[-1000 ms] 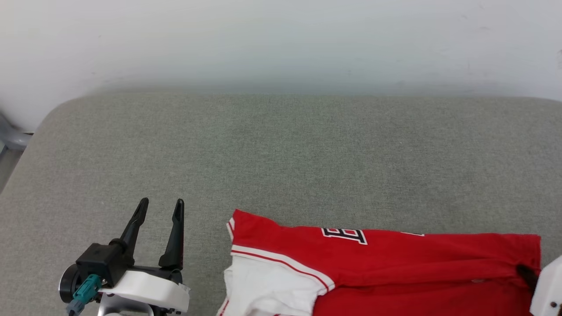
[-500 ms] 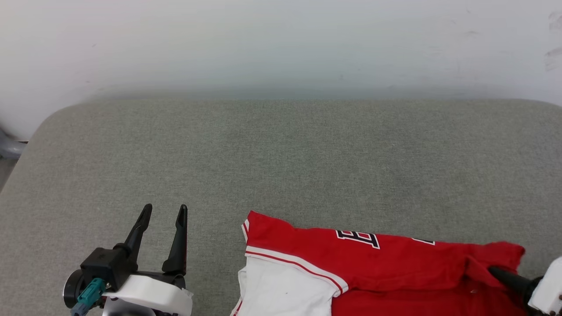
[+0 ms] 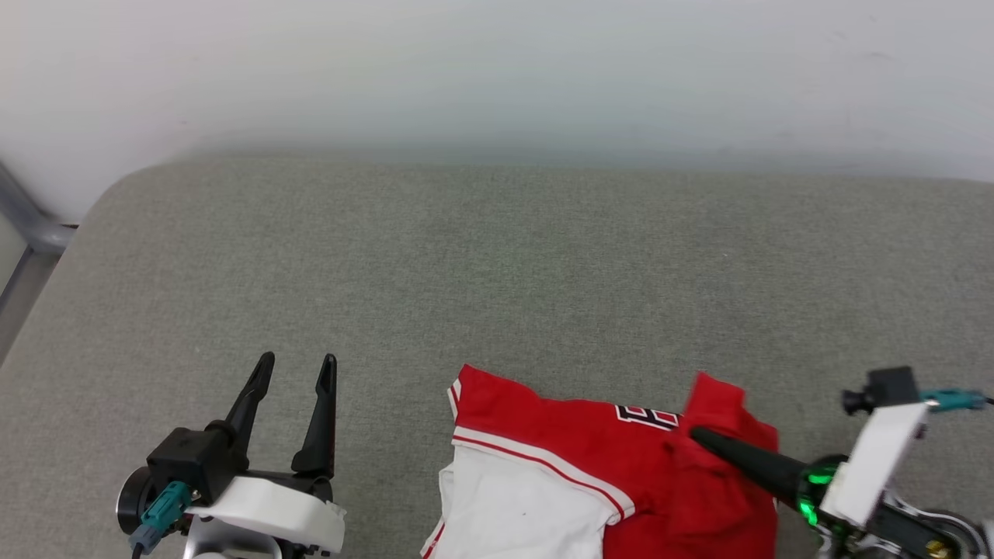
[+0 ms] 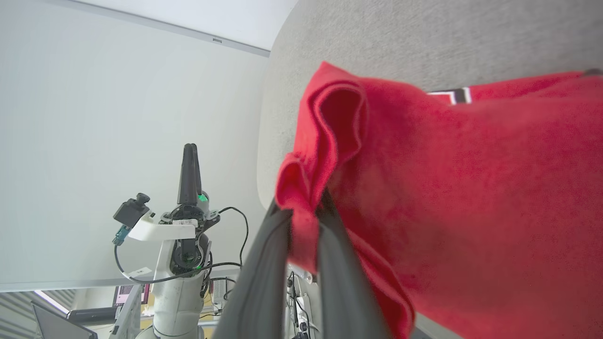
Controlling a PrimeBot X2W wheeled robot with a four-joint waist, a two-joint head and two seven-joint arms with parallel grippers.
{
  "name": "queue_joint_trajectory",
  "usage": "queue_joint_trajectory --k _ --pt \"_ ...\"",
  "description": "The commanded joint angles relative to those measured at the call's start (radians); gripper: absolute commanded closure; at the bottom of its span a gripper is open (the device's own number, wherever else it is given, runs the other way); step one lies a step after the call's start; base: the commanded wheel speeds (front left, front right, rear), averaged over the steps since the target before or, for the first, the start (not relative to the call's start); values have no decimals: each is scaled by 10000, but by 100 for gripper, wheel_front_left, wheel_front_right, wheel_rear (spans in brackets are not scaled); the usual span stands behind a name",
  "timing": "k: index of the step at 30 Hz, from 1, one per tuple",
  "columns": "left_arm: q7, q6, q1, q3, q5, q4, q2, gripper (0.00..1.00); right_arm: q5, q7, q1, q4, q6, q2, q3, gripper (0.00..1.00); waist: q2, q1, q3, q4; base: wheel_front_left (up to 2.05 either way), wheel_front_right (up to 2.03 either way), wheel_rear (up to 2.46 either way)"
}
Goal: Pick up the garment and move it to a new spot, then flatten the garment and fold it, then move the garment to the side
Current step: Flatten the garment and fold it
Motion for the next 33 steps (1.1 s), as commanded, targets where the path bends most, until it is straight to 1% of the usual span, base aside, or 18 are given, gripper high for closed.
queue_joint_trajectory --k 1,6,9,13,18,19,20,22,27,30,33 --pt "2 25 -155 -7 -35 -4 -8 0 143 -130 -198 51 -4 30 144 100 0 0 61 62 0 0 0" --pt "-36 -46 -345 -94 -24 55 -84 0 938 -1103 -584 585 -3 28 1847 100 0 0 327 382 0 0 0" --pt "-73 -98 -487 -111 -37 115 -143 0 1204 -1665 -800 899 -3 29 2852 100 0 0 537 570 0 0 0" --pt "-117 -151 -658 -127 -51 275 -235 0 1148 -2458 -1075 1420 -3 21 3885 100 0 0 802 770 0 0 0" --pt "-157 -234 -825 -133 -4 469 -360 0 733 -3413 -1343 2236 -3 22 4646 100 0 0 1030 869 0 0 0" --pt "-159 -264 -832 -129 3 507 -384 0 716 -3582 -1419 2351 -3 19 4715 73 0 0 1054 869 0 0 0" --pt "-162 -292 -829 -121 12 543 -398 0 757 -3677 -1443 2463 -3 20 4841 58 0 0 1073 858 0 0 0" --pt "-179 -313 -859 -99 40 604 -421 0 687 -3875 -1542 2600 -3 21 5048 0 0 0 1101 825 0 0 0" --pt "-200 -369 -937 -51 121 720 -427 0 876 -4116 -1801 2386 -3 21 5423 0 0 0 1015 696 0 0 0" --pt "-205 -367 -928 -31 144 768 -447 0 630 -4285 -1867 2040 -3 -49 5570 0 0 0 861 602 0 0 0" --pt "-209 -334 -818 -23 179 796 -461 0 153 -4728 -1875 1557 -3 -295 5582 0 0 0 683 528 0 0 0"
